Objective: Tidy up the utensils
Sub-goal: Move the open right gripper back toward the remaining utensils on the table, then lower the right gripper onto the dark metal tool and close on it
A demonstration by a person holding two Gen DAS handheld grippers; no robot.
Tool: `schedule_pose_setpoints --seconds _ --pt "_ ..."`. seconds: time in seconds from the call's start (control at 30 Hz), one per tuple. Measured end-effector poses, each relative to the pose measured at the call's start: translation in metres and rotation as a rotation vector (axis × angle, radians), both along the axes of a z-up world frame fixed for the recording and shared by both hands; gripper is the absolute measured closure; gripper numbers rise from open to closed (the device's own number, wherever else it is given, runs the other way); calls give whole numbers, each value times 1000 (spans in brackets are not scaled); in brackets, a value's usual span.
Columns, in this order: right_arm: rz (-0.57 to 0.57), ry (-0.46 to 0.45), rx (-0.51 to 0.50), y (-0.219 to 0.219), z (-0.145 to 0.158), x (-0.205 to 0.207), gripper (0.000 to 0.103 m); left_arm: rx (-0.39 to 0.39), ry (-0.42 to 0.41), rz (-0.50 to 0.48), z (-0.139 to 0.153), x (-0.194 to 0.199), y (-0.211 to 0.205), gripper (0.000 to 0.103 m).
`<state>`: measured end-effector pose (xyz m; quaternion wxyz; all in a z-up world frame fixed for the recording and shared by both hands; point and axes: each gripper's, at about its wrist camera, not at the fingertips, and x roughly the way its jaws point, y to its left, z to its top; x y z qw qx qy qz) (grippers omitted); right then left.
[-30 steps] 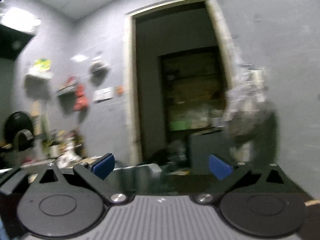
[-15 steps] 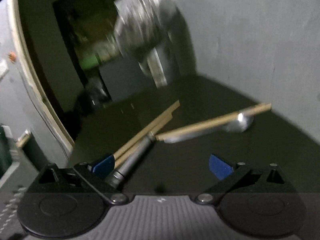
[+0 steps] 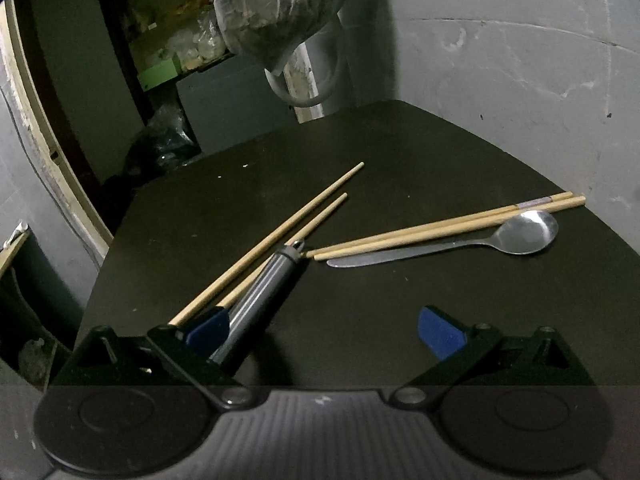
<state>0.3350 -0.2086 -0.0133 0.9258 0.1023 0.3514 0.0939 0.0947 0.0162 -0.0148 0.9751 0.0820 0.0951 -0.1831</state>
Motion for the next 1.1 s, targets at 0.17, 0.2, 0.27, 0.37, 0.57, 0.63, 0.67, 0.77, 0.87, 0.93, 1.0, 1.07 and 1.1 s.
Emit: schedule_pose_setpoints --seconds 0.17,0.2,0.27,0.37,0.57,0.63,0.67,0.77,0.87,0.93,1.0,1.07,1.1 --pt "0 -2 4 4 -1 3 0 0 0 -1 0 0 0 25" --pt "1 -3 7 5 0 6 0 0 0 -1 0 0 0 25" --pt "3 -5 5 8 0 9 0 0 0 -1 0 0 0 25" --pt "3 -10 -2 12 -1 13 0 0 0 -1 0 0 0 25" --pt "20 -23 -22 21 -1 15 1 0 0 0 0 0 0 25" --pt "32 -32 -46 24 -2 16 1 0 0 -1 0 0 0 25" --pt "40 -37 -55 25 -2 16 1 0 0 -1 0 0 0 25" --pt "50 -56 -70 21 -3 13 12 0 0 -1 0 0 0 25" --pt "77 -65 -53 15 -2 8 25 -1 0 0 0 0 0 25" --pt "95 -67 -55 11 -2 4 33 0 0 -1 0 0 0 25" --pt "115 -71 -57 7 -2 0 44 0 0 -1 0 0 0 25" --pt "128 -73 -63 2 -2 -6 54 0 0 -1 0 0 0 25" --pt "138 -73 -61 1 -2 -9 57 -1 0 -1 0 0 0 25"
